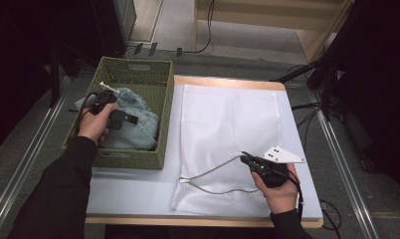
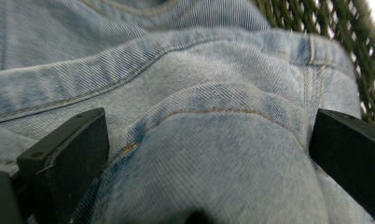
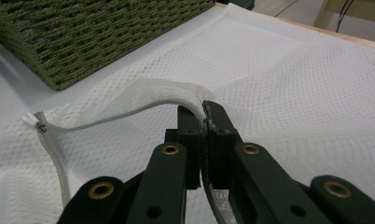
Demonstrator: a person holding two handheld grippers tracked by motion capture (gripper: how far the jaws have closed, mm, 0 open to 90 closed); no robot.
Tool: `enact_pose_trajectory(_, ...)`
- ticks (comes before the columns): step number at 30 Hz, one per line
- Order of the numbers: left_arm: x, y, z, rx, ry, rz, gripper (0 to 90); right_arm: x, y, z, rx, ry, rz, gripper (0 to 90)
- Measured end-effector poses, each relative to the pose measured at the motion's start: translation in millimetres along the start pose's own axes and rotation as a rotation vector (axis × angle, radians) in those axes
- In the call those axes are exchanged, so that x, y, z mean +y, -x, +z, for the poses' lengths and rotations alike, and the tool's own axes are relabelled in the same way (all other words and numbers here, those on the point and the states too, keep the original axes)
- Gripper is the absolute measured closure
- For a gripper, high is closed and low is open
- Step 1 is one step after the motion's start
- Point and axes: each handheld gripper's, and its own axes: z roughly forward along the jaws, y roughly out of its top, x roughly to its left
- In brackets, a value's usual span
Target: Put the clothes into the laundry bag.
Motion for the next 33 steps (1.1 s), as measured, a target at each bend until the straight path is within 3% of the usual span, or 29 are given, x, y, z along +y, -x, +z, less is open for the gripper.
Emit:
enact_pose_trajectory(5, 0.3, 6.9, 13.1, -0.045, -0.097, 0.071, 0.0, -0.4, -1.5, 2.3, 0.001, -0.01, -0.005, 87.1)
enact_pose_trajectory(10, -1.6, 17.8, 22.9, -0.05, -0.179, 0.162, 0.0, -0.3, -2.1, 2.8, 0.001, -0.009, -0.006, 87.1)
enact_pose_trajectory(13, -2.4, 22.6, 27.4, -0.007, -0.206, 0.192, 0.0, -0.5, -2.3, 3.0, 0.0, -0.011, -0.008, 87.1)
enact_pose_trajectory(18, -6.1, 39.5, 41.7, 0.129, -0.295, 0.35, 0.0, -1.2, -3.3, 3.3, 0.001, -0.013, -0.007, 86.9)
enact_pose_trajectory(21, -6.2, 44.4, 45.4, 0.161, -0.326, 0.388, 0.0, -1.8, -2.8, 3.0, 0.001, -0.015, -0.008, 86.8)
enact_pose_trajectory(24, -6.2, 47.8, 44.7, 0.179, -0.338, 0.407, 5.8, -2.1, -3.2, 3.3, 0.0, -0.017, -0.007, 86.8)
enact_pose_trajectory(25, -5.3, 48.6, 42.6, 0.173, -0.341, 0.404, 21.9, -2.2, -3.4, 3.8, 0.0, -0.019, -0.01, 86.8)
enact_pose_trajectory(26, -5.1, 49.0, 41.1, 0.164, -0.338, 0.406, 21.9, -2.2, -3.4, 3.8, 0.0, -0.019, -0.01, 86.8)
enact_pose_trajectory(27, -4.5, 49.5, 37.2, 0.153, -0.325, 0.418, 29.9, -2.3, -3.5, 4.0, -0.001, -0.019, -0.009, 86.7)
enact_pose_trajectory(28, -3.1, 47.6, 32.1, 0.149, -0.299, 0.406, 47.5, -2.3, -3.6, 4.3, -0.002, -0.019, -0.01, 86.8)
enact_pose_trajectory(29, -2.5, 44.2, 29.2, 0.142, -0.28, 0.384, 58.3, -2.3, -3.9, 4.4, 0.001, -0.022, -0.008, 86.7)
enact_pose_trajectory(32, -3.2, 45.5, 20.5, 0.146, -0.21, 0.397, 62.9, -2.1, -4.4, 4.1, 0.003, -0.021, -0.01, 86.8)
enact_pose_trajectory(33, -2.6, 46.3, 16.0, 0.117, -0.168, 0.384, 64.9, -1.8, -4.2, 3.5, 0.002, -0.018, -0.009, 86.8)
